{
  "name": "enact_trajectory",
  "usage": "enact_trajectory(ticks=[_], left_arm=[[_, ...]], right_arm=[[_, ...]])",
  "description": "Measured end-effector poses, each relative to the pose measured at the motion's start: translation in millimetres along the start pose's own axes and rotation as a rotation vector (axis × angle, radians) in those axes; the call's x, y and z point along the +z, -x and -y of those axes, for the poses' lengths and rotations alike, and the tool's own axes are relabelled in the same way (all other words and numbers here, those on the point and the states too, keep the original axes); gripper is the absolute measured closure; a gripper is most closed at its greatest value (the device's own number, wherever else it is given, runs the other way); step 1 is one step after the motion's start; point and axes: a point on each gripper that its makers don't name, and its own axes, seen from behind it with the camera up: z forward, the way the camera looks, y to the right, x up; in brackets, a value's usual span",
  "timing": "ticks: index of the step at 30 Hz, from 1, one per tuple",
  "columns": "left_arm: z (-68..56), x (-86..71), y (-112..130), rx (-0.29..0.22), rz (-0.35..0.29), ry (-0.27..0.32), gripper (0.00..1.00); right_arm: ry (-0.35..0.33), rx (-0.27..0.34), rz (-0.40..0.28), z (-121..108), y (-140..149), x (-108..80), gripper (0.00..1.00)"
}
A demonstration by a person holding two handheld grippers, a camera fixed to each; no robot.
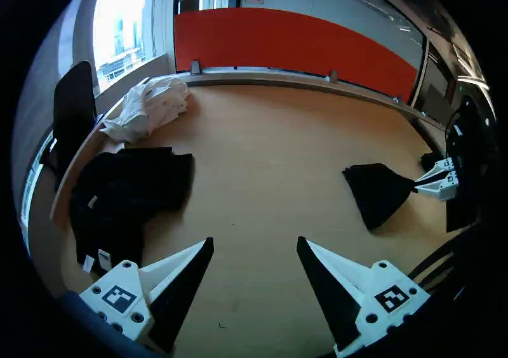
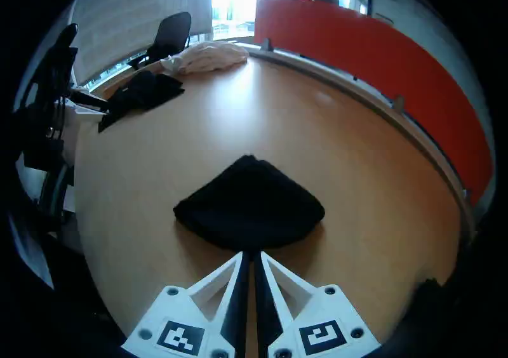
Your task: Fold towel
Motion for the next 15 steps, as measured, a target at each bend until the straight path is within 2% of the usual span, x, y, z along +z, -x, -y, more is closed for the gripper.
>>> enact_trajectory(ticks=[15], left_arm=[[-2.3,2.3,-14.3,0.006,-0.021,0.003,0.03]], right_arm=[[0.023,-0.088,-0.172,-24.4,-108.1,-34.7,0.95]])
